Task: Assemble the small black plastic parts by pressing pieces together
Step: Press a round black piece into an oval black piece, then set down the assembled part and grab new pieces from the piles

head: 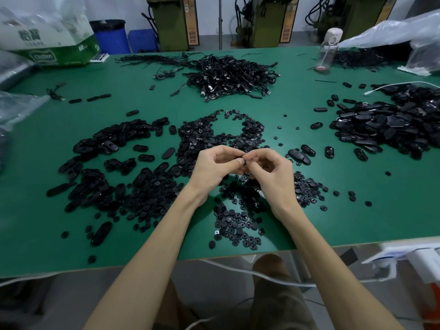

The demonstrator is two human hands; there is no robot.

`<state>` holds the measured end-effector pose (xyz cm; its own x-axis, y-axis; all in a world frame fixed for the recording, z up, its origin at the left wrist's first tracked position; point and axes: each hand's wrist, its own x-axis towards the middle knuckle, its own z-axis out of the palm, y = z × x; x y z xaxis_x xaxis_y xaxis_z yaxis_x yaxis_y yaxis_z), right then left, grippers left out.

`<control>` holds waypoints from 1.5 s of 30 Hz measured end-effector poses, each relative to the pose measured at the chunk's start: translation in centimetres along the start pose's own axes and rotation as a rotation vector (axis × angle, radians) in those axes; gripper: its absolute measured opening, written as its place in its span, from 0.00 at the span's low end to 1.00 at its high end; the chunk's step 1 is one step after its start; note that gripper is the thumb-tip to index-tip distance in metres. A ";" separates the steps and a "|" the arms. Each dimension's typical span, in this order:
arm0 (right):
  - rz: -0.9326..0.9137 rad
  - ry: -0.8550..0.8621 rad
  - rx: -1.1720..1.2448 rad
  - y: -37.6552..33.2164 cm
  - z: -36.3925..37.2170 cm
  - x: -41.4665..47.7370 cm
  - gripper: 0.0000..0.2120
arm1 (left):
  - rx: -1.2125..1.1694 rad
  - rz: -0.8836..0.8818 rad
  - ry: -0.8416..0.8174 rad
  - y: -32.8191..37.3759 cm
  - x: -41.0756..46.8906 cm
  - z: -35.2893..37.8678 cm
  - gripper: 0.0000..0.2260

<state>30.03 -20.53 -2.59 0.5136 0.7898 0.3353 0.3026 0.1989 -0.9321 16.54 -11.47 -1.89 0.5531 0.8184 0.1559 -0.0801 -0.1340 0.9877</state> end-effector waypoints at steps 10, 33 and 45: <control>-0.242 0.000 -0.386 -0.6 1.5 -0.8 0.08 | 0.475 0.115 -0.014 2.5 0.1 -0.6 0.05; 0.114 0.158 -0.622 0.7 -8.9 4.2 0.11 | 1.428 -0.245 0.404 1.9 -2.2 -16.4 0.10; 0.071 0.092 -0.741 0.9 -7.5 3.5 0.11 | 1.176 0.040 0.511 3.4 -3.0 -13.9 0.08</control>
<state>38.09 -21.90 -1.22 0.6074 0.7280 0.3179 0.7108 -0.3194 -0.6266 3.12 -6.61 1.17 0.1669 0.8878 0.4289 0.8323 -0.3601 0.4215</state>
